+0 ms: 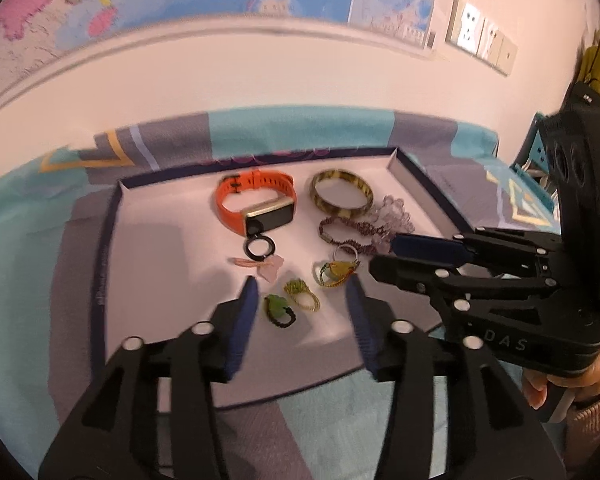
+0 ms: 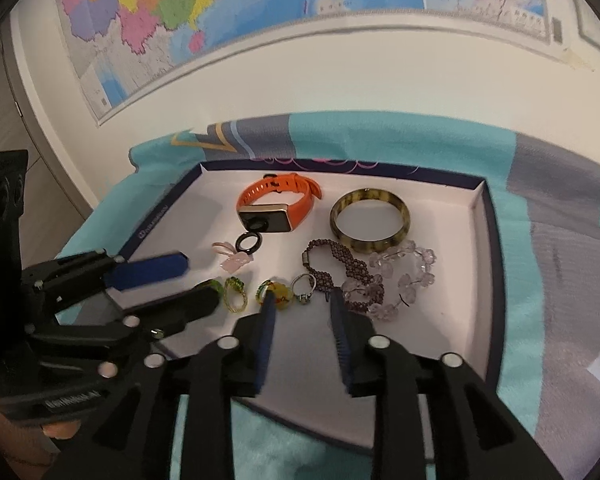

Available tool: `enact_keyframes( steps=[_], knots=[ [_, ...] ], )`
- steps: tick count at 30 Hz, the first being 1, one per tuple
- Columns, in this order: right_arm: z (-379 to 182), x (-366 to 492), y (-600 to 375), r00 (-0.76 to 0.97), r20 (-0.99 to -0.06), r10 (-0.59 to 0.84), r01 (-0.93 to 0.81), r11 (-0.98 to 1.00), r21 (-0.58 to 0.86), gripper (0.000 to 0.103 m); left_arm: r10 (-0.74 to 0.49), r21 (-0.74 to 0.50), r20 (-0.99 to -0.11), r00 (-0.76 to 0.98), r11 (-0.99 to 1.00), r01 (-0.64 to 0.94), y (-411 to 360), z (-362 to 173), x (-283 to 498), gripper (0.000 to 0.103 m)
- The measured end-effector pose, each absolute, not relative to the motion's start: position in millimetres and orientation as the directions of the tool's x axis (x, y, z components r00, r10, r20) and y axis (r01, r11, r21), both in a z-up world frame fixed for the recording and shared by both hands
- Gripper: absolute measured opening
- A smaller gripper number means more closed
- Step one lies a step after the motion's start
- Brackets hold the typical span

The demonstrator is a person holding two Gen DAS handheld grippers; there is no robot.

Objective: Organize jewelry

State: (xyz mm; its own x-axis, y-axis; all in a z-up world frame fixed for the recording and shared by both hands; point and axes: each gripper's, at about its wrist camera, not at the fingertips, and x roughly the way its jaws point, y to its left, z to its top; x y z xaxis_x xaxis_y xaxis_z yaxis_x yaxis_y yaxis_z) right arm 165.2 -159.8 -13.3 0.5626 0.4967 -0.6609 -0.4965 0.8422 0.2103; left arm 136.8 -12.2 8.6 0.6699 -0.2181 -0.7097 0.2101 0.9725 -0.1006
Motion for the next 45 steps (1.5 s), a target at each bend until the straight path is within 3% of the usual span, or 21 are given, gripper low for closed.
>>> enact_keyframes(
  steps=[2,4,7,9,11,16,30,45],
  knots=[
    [-9,154,-164,0.582,-0.645,0.496,-0.497,0.844,0.2,0.042,-0.219,-0.096,-0.69,0.69,0.972,0.214,-11,16,127,0.061],
    [-5,143,-168,0.602,-0.634,0.486,-0.493,0.851,0.184,0.048,-0.212,-0.087,-0.669,0.712,0.974,0.209,-9,21,115,0.065],
    [-4,126,-174,0.627,-0.62,0.472,-0.481,0.86,0.168,0.06,-0.21,-0.088,-0.653,0.727,0.975,0.203,-6,25,98,0.084],
    [-4,114,-177,0.648,-0.613,0.452,-0.468,0.871,0.148,0.07,-0.198,-0.083,-0.641,0.742,0.978,0.189,-4,26,85,0.086],
    [-5,105,-178,0.662,-0.61,0.435,-0.462,0.878,0.125,0.083,-0.185,-0.073,-0.64,0.745,0.981,0.18,-4,25,76,0.097],
    [-11,82,-178,0.708,-0.606,0.361,-0.411,0.909,0.061,0.096,-0.136,-0.052,-0.621,0.772,0.99,0.132,-4,21,48,0.097],
    [-21,47,-181,0.72,-0.612,0.326,-0.365,0.929,0.065,0.096,-0.027,-0.034,-0.624,0.781,0.999,0.007,6,16,16,0.097],
    [-25,32,-179,0.707,-0.621,0.338,-0.371,0.925,0.081,0.096,0.013,-0.01,-0.661,0.75,1.0,-0.026,5,6,10,0.097]
  ],
)
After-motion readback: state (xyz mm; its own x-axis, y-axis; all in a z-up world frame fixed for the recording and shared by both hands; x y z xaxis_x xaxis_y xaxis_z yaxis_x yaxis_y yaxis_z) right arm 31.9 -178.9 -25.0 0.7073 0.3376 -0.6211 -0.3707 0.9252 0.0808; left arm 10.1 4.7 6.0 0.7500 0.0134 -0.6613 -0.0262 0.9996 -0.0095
